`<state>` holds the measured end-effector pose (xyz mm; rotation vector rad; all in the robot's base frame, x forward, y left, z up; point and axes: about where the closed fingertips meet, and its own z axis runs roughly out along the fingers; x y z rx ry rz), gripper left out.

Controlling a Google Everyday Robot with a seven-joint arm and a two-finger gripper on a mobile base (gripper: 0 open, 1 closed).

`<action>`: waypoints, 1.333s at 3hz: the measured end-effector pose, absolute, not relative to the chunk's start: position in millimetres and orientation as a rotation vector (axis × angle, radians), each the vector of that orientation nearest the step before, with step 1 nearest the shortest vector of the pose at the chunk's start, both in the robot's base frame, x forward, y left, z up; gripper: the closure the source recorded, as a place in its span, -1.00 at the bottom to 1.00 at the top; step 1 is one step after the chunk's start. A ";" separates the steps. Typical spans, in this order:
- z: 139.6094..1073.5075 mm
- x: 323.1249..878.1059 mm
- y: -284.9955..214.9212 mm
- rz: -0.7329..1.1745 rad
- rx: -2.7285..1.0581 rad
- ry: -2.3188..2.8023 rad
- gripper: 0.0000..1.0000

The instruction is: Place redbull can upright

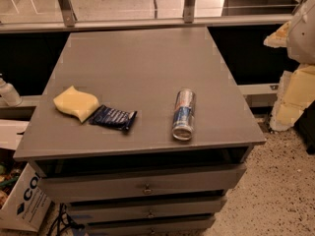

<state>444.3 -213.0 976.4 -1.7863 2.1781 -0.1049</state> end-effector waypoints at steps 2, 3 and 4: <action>972.5 460.5 -202.2 -0.124 -1.915 2.078 -1.00; 965.0 487.1 -192.1 -0.242 -2.161 1.891 -1.00; 942.7 489.5 -182.6 -0.363 -2.413 1.617 -1.00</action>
Offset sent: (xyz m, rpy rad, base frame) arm 0.0518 0.0462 -0.0561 -0.3808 -0.1044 0.7349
